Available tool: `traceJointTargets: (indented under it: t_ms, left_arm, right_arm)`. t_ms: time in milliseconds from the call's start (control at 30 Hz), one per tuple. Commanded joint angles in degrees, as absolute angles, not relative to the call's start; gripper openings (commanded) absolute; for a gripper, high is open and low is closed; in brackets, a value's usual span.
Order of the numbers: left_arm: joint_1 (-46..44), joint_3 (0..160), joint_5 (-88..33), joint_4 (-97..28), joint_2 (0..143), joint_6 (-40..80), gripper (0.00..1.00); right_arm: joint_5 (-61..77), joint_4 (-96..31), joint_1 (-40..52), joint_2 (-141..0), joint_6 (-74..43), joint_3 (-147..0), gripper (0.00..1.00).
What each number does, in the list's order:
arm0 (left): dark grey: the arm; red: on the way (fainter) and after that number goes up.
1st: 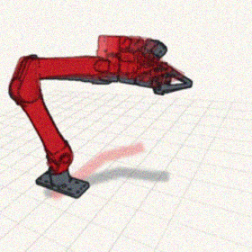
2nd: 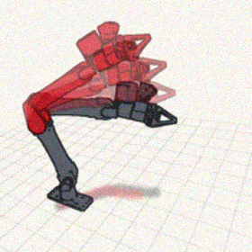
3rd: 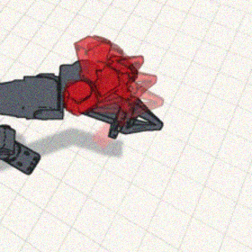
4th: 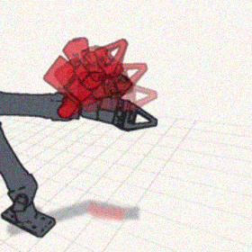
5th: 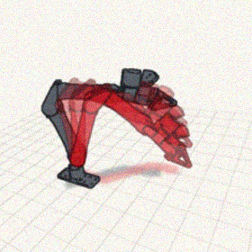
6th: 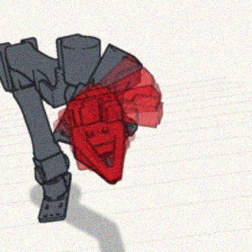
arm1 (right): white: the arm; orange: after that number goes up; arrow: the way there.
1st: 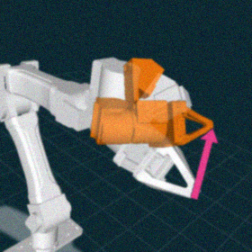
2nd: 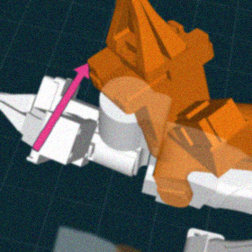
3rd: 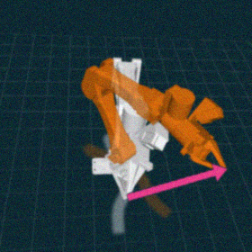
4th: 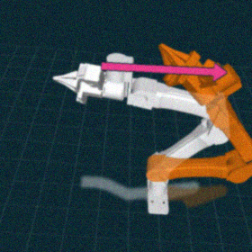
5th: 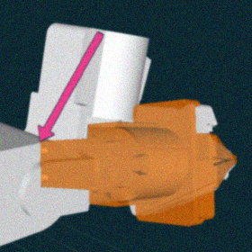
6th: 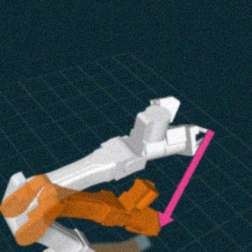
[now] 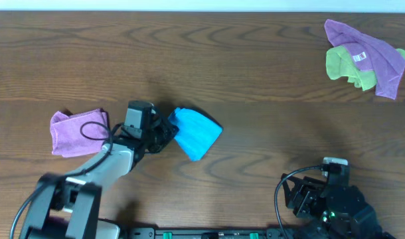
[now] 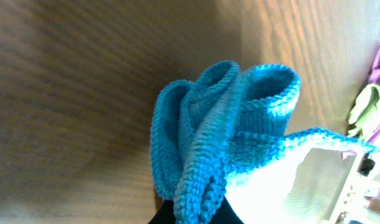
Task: Fold the cloth
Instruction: 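Lift the blue bundle with the left gripper and carry it onto the pink cloth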
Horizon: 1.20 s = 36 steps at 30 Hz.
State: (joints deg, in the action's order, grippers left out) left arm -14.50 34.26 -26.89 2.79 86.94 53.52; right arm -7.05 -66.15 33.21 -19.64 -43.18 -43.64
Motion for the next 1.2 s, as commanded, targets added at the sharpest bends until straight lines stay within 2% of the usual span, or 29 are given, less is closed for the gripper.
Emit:
traceJointTargets:
  t_ms: [0,167,567,1167]
  left_arm:
    - [-12.51,39.75,-25.12,-4.03,82.83,46.41,0.06]
    - [-8.10,44.99,-23.35,-15.14,78.50,42.63,0.06]
    - [6.96,46.74,-23.59,-28.49,69.89,34.65,0.06]
    - [21.04,53.47,-23.38,-29.34,68.64,28.40,0.06]
  right_arm:
    - [-7.07,-66.08,32.91,-19.51,-42.74,-43.59,0.61]
    - [-7.09,-66.08,32.91,-19.51,-42.74,-43.59,0.61]
    - [-7.07,-66.08,32.91,-19.51,-42.74,-43.59,0.61]
    - [-5.39,-66.65,32.93,-19.51,-42.76,-43.59,0.59]
